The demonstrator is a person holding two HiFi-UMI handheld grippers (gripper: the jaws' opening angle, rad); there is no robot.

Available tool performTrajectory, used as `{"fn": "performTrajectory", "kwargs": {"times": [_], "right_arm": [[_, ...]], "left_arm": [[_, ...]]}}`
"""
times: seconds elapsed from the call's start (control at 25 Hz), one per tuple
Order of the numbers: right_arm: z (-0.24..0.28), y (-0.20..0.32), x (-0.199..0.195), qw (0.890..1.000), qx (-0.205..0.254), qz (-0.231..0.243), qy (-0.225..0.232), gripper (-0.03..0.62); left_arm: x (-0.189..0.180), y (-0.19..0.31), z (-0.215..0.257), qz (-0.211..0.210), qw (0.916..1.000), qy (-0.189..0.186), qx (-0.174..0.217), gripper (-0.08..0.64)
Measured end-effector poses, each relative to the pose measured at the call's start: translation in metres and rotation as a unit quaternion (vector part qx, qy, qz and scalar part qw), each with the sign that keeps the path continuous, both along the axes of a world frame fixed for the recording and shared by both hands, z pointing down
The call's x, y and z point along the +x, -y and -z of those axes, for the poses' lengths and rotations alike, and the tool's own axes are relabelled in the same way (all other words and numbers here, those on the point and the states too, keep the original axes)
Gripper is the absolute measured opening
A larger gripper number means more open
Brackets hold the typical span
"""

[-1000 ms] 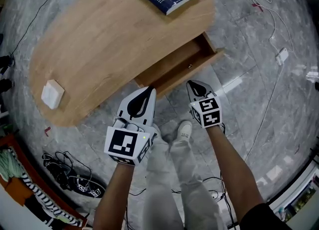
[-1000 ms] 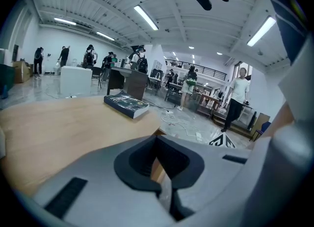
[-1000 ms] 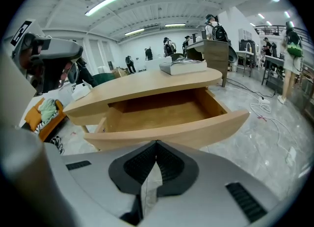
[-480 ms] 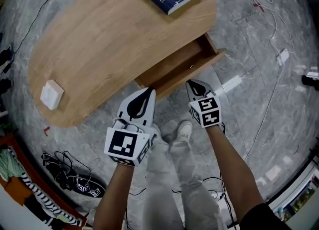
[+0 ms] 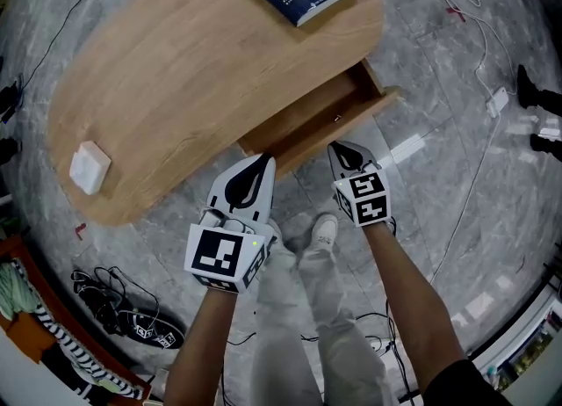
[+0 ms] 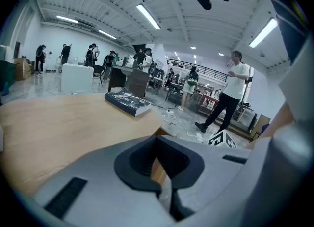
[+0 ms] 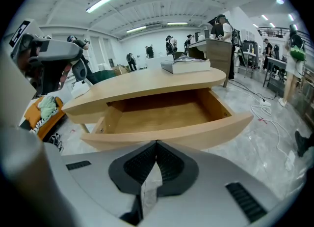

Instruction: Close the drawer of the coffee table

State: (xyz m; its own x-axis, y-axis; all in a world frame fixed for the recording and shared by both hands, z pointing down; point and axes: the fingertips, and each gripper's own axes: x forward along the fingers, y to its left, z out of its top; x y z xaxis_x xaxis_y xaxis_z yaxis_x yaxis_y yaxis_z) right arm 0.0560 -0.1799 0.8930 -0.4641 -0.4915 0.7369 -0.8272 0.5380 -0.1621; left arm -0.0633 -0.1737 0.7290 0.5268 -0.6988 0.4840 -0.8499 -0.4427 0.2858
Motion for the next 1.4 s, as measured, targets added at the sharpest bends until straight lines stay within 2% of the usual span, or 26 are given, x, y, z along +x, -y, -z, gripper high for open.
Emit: {"fn": "performTrajectory", "kwargs": {"times": [1.4], "right_arm": [[0.012, 0.067, -0.047, 0.999, 0.045, 0.015, 0.027, 0.012]], "left_arm": [[-0.008, -0.001, -0.016, 0.014, 0.9998, -0.005, -0.013, 0.003]]}}
